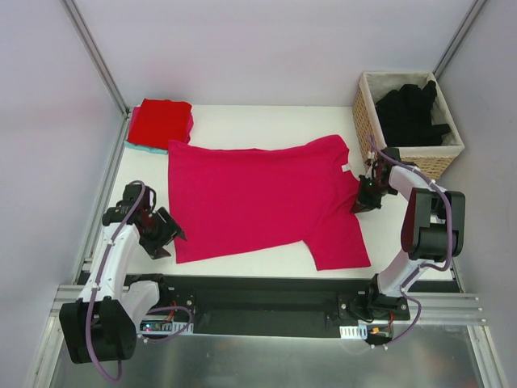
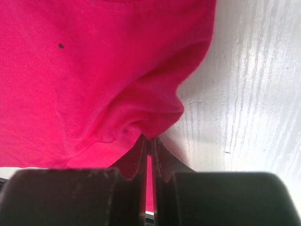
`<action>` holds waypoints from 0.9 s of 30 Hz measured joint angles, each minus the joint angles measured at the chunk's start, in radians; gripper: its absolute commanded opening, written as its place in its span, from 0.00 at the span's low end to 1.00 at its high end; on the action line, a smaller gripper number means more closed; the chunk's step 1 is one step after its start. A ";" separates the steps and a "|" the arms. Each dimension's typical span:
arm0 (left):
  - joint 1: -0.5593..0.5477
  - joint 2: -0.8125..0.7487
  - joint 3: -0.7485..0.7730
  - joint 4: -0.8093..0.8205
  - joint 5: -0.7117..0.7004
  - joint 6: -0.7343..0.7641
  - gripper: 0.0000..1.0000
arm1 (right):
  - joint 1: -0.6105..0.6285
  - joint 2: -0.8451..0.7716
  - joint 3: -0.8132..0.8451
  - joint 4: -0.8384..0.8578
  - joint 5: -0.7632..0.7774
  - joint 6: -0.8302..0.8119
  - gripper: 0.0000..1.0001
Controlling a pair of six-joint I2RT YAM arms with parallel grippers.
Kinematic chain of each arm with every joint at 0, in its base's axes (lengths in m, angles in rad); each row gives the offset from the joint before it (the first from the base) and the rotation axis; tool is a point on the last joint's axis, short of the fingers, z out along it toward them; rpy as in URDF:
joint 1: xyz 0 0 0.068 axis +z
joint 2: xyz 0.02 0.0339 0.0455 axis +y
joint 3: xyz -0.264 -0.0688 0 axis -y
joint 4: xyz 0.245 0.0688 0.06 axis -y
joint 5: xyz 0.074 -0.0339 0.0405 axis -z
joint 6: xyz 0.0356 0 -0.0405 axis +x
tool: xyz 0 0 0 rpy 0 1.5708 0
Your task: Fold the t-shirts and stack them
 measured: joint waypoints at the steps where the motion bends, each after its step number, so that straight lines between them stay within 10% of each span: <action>1: 0.000 0.000 -0.010 -0.011 -0.001 -0.010 0.63 | 0.000 0.000 0.005 -0.004 0.000 -0.004 0.04; 27: -0.013 0.137 -0.135 0.010 -0.111 -0.208 0.61 | 0.000 -0.042 0.030 -0.064 0.000 -0.027 0.03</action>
